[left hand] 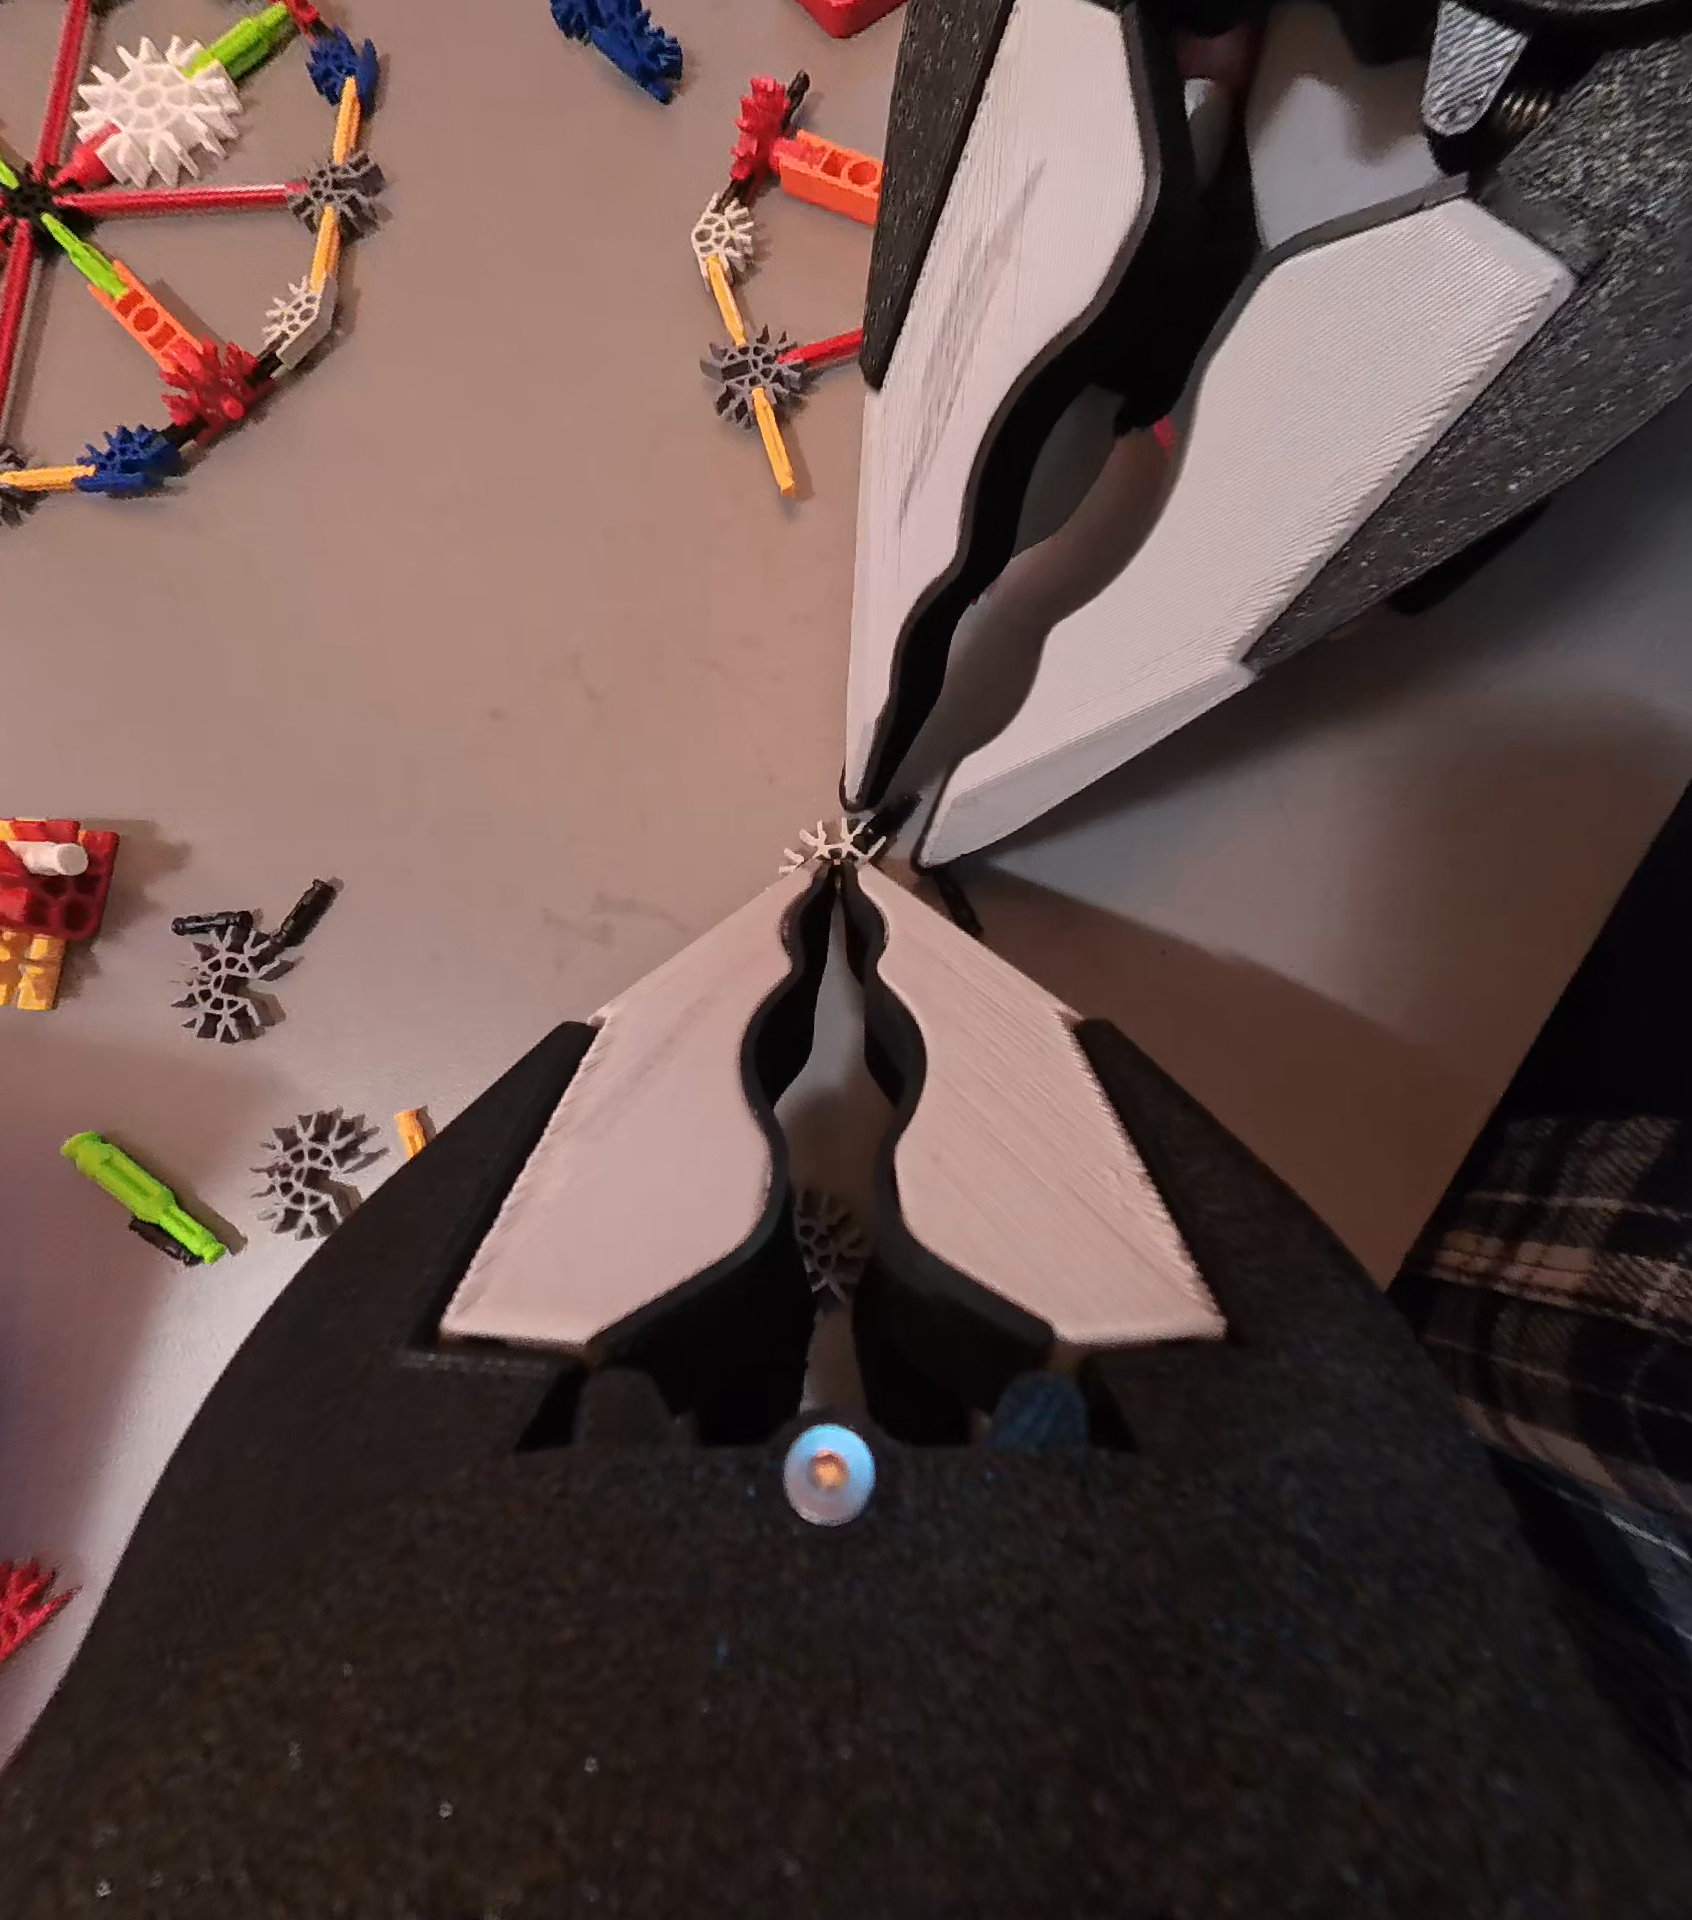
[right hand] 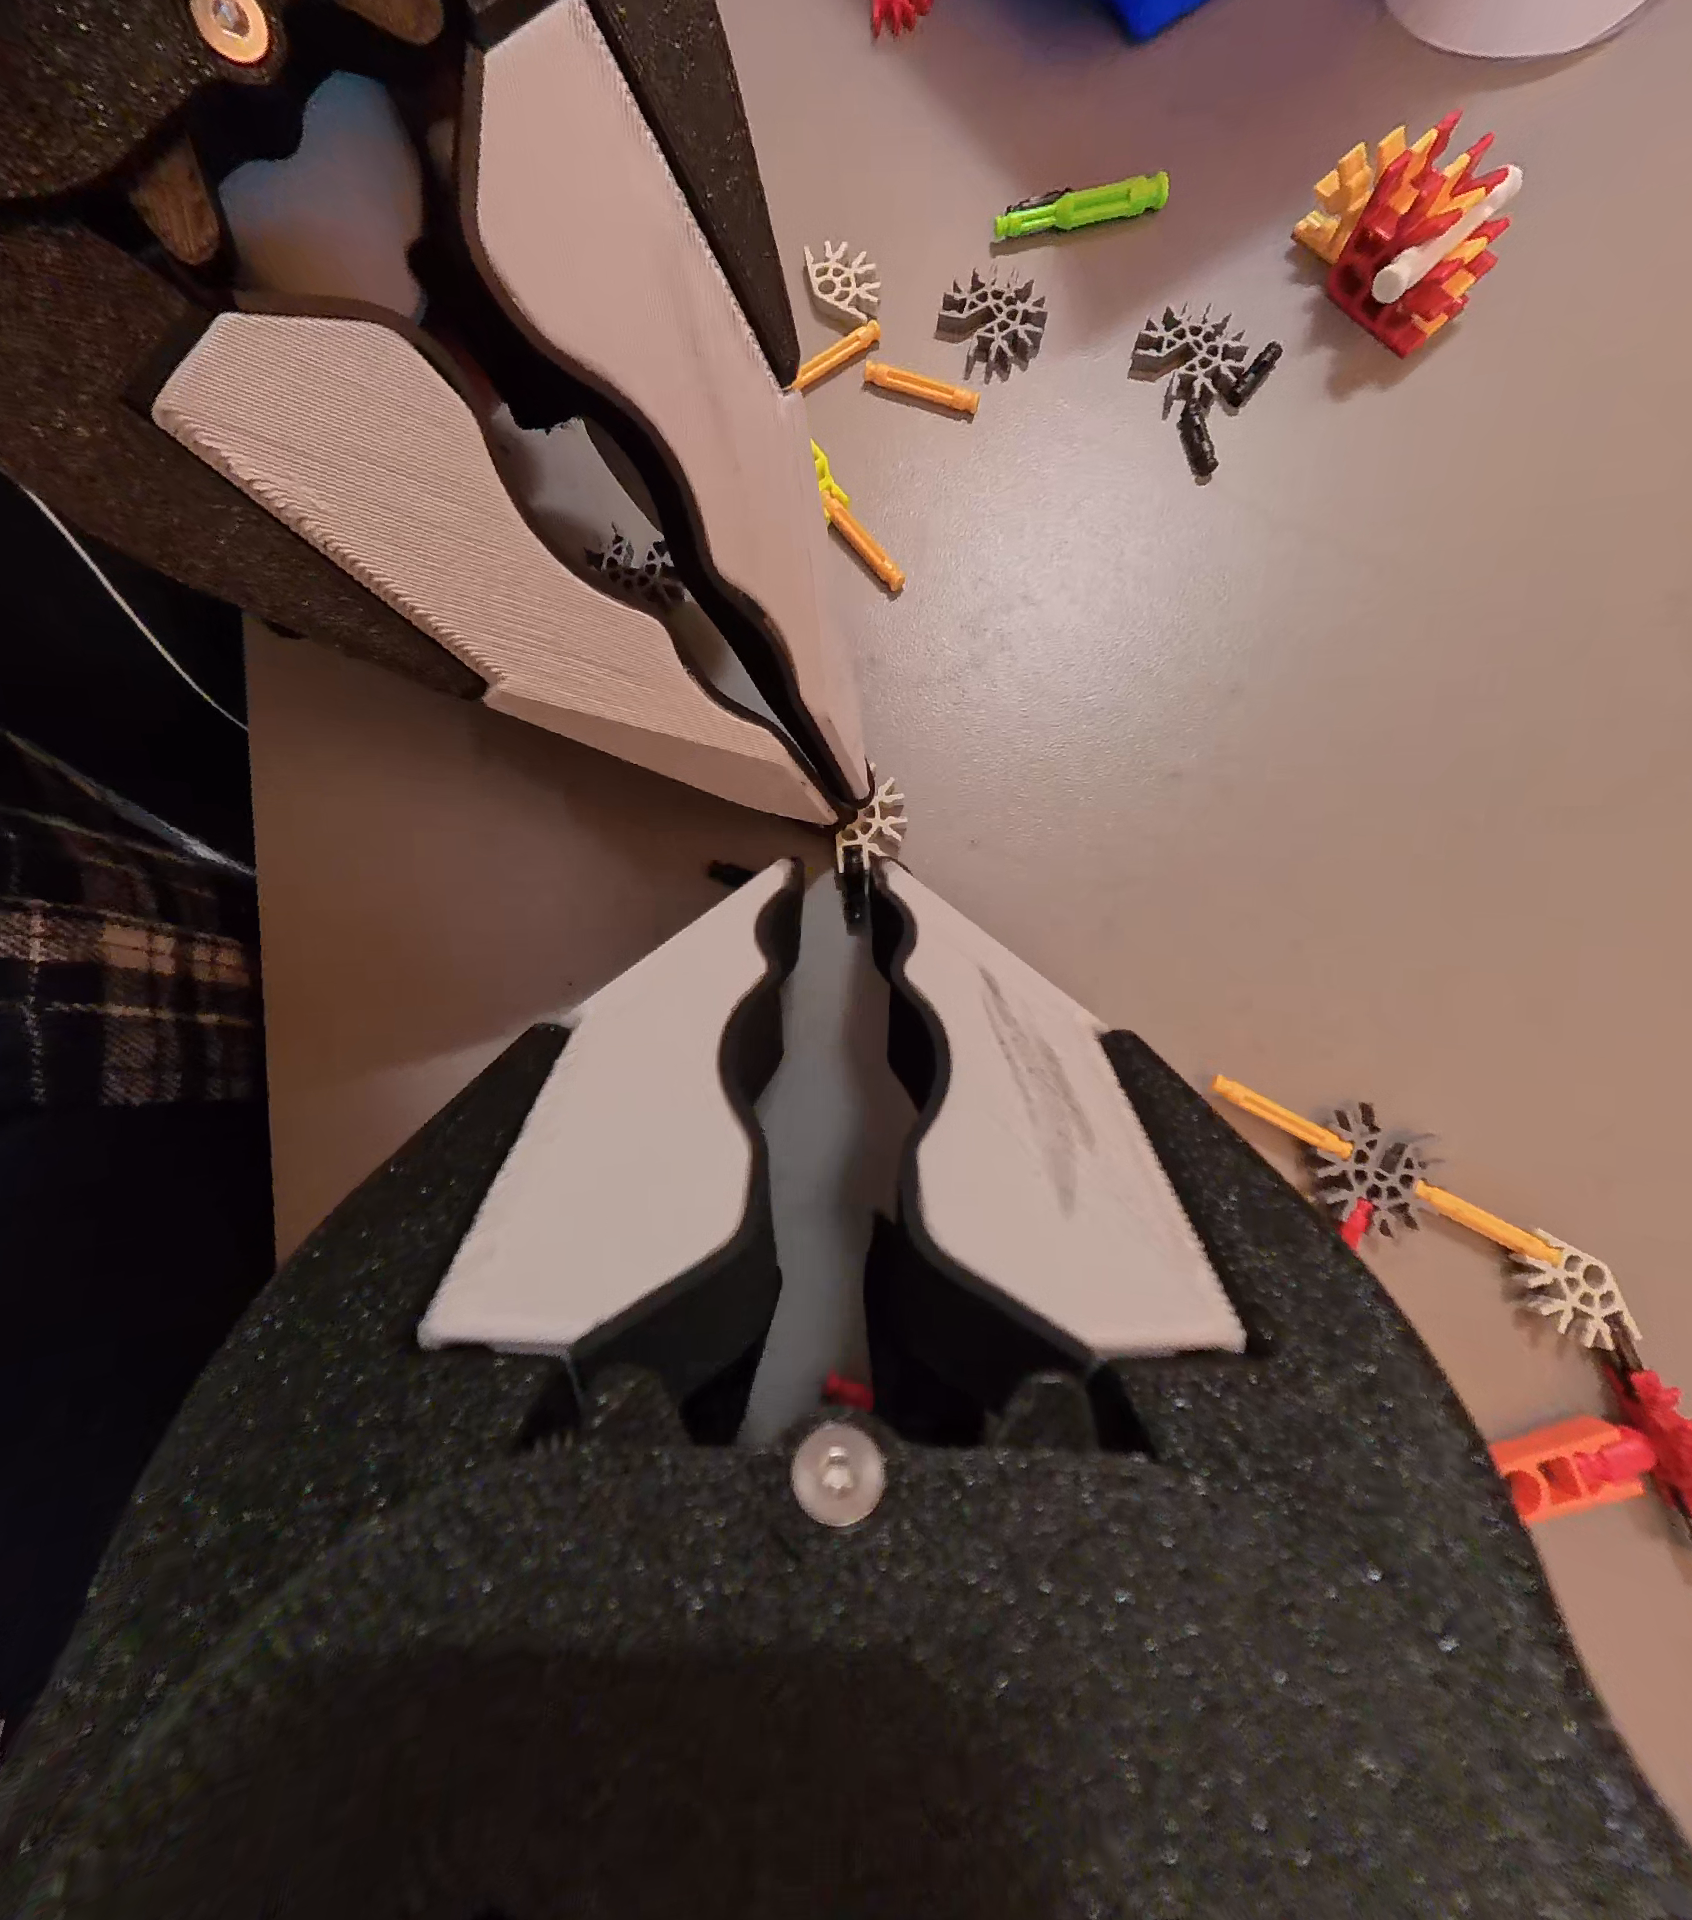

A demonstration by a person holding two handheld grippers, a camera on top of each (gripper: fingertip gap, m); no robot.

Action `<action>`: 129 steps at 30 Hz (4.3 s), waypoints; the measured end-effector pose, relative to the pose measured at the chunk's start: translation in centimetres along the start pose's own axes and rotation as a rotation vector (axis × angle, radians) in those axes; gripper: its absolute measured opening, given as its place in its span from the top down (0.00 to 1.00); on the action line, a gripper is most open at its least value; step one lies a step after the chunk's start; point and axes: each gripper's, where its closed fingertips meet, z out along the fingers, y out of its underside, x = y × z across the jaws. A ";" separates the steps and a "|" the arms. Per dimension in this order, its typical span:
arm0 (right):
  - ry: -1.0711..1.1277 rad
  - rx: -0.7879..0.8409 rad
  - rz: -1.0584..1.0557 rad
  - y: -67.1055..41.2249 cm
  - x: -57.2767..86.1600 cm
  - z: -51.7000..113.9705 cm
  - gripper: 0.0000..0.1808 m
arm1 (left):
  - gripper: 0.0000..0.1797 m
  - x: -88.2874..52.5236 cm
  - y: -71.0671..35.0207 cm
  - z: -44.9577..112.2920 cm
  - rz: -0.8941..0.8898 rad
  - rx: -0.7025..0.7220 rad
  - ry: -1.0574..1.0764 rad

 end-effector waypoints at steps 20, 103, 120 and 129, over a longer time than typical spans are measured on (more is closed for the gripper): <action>-0.010 0.052 0.066 -1.0 1.5 -1.3 0.91 | 1.00 0.1 0.2 0.3 -0.039 -0.003 0.002; 0.093 0.087 0.173 0.4 5.8 -9.1 0.90 | 0.91 -0.7 0.0 -1.0 -0.006 -0.007 0.013; 0.053 0.089 0.172 2.7 4.8 -8.8 0.90 | 0.93 -0.4 0.0 0.0 0.044 -0.039 0.072; 0.047 0.078 0.159 3.5 5.0 -9.0 0.90 | 0.93 -1.1 -1.2 0.9 0.224 -0.111 0.117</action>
